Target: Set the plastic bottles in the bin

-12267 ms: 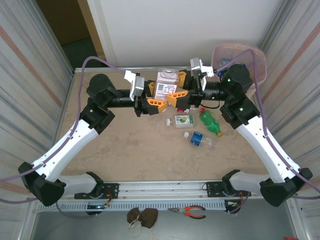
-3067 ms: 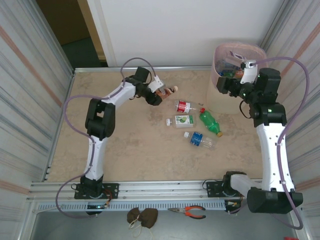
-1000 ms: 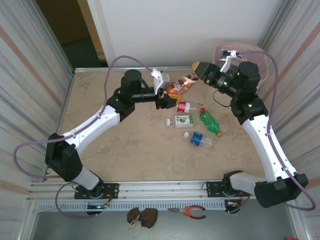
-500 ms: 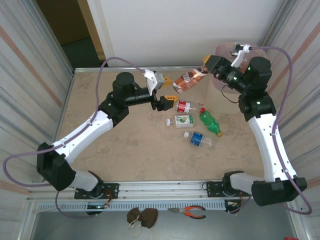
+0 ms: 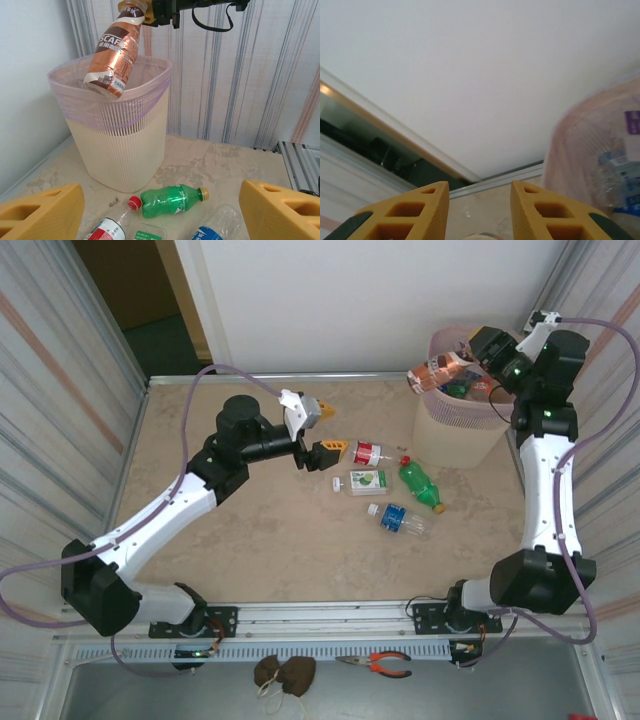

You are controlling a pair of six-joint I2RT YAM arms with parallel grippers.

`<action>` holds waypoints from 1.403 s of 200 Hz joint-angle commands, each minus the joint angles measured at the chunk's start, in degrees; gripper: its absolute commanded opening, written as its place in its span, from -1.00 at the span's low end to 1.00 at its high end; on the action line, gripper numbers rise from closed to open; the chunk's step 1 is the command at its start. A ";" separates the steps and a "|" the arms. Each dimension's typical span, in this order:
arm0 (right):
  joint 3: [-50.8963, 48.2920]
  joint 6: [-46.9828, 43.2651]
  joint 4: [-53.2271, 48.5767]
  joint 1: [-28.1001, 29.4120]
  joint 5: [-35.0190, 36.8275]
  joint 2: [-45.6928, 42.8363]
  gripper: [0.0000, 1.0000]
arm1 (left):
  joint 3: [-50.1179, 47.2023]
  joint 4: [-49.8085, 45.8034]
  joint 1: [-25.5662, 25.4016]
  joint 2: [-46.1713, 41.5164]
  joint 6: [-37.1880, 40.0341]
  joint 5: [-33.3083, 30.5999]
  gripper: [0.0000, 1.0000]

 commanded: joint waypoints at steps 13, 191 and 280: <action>3.51 -4.67 2.09 -2.49 3.52 2.06 -0.57 | -0.82 -0.30 -0.12 -1.91 1.58 -0.87 0.62; -4.59 -40.00 31.64 4.19 0.43 11.16 -0.59 | -1.17 -2.14 1.07 -2.45 2.39 -0.93 0.62; -14.63 -56.55 29.89 7.73 -1.97 10.89 -0.31 | -2.49 -2.69 1.76 -4.52 2.47 -1.67 0.62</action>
